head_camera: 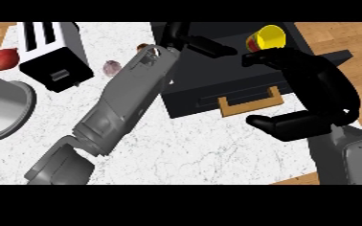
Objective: Pick up the cup, place it into the drawer and close the drawer
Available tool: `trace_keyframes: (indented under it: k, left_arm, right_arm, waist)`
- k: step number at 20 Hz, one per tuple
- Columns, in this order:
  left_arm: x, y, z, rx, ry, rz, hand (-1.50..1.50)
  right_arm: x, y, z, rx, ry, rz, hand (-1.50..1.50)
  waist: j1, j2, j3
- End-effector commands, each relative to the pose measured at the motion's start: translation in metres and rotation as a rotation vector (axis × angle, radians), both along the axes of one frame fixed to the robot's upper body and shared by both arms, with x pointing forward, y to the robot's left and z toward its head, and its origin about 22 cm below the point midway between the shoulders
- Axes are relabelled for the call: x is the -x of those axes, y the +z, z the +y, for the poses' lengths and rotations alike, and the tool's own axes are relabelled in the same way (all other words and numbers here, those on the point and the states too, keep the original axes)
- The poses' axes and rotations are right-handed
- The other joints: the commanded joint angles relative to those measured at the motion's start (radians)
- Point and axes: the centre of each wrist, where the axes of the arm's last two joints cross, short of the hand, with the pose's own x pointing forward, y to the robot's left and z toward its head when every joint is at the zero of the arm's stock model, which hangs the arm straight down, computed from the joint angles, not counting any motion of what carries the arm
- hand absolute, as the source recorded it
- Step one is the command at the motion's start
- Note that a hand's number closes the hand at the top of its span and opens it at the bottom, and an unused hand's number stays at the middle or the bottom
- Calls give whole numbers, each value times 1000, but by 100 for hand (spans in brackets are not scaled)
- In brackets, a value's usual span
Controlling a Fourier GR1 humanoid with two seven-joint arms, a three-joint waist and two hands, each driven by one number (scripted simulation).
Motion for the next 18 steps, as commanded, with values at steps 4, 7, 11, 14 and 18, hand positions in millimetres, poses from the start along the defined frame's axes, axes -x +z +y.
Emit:
trace_keyframes:
  k: [4,7,11,14,18]
  left_arm:
    - [1,3,2,203,34,-77,-150]
    - [0,7,0,228,66,-93,-150]
    - [-3,5,2,212,105,-82,-150]
    - [-2,-4,6,233,115,-68,-150]
    - [3,-7,7,308,75,-79,-150]
  right_arm:
    - [6,-4,9,221,261,78,150]
    - [6,-3,-2,445,255,98,150]
    - [18,-12,-7,608,161,138,-150]
    - [24,-20,-1,747,74,32,-150]
    - [19,-70,20,801,-7,106,-150]
  waist:
    - [32,-14,-2]
    - [70,-23,-1]
    - [106,-32,-1]
    - [131,-32,1]
    - [189,-42,0]
